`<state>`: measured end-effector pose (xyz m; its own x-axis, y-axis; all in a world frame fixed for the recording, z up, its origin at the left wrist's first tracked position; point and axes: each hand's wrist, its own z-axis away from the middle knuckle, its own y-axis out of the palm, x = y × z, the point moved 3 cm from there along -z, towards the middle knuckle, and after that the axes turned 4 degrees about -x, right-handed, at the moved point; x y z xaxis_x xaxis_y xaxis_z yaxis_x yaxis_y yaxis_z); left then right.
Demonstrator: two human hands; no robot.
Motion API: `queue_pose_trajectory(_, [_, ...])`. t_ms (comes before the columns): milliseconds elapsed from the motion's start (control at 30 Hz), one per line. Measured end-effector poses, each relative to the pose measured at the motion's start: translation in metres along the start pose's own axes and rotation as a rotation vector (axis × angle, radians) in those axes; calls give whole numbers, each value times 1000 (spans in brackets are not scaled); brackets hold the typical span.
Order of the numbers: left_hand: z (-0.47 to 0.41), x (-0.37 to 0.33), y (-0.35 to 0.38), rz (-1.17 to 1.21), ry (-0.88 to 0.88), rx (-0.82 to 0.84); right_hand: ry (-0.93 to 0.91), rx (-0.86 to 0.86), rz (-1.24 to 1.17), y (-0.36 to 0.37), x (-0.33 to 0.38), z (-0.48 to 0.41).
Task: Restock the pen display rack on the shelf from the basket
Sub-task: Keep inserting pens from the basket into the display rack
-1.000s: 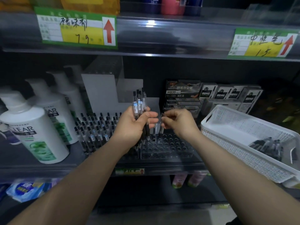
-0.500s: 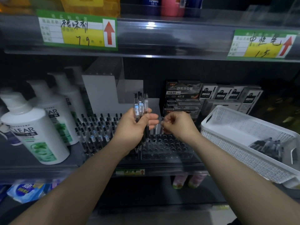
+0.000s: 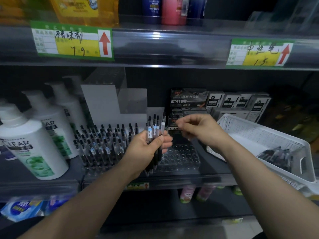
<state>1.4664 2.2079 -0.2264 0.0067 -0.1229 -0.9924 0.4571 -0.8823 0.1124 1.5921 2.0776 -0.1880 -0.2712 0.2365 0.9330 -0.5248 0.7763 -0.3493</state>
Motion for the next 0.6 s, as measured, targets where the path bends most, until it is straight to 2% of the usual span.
queue_pose_trajectory(200, [9,11,15,-55,-80,110,14,132,-97,7,3,10])
queue_pose_trajectory(333, [11,17,13,-103,-112,75,13,199,-68,7,-1,8])
queue_pose_trajectory(467, [9,22,0,-209,-107,-14,40,41,-109,-7,-5,-2])
queue_pose_trajectory(600, [10,22,-11,-399,-45,-71,-20,-180,61,-15,-16,-11])
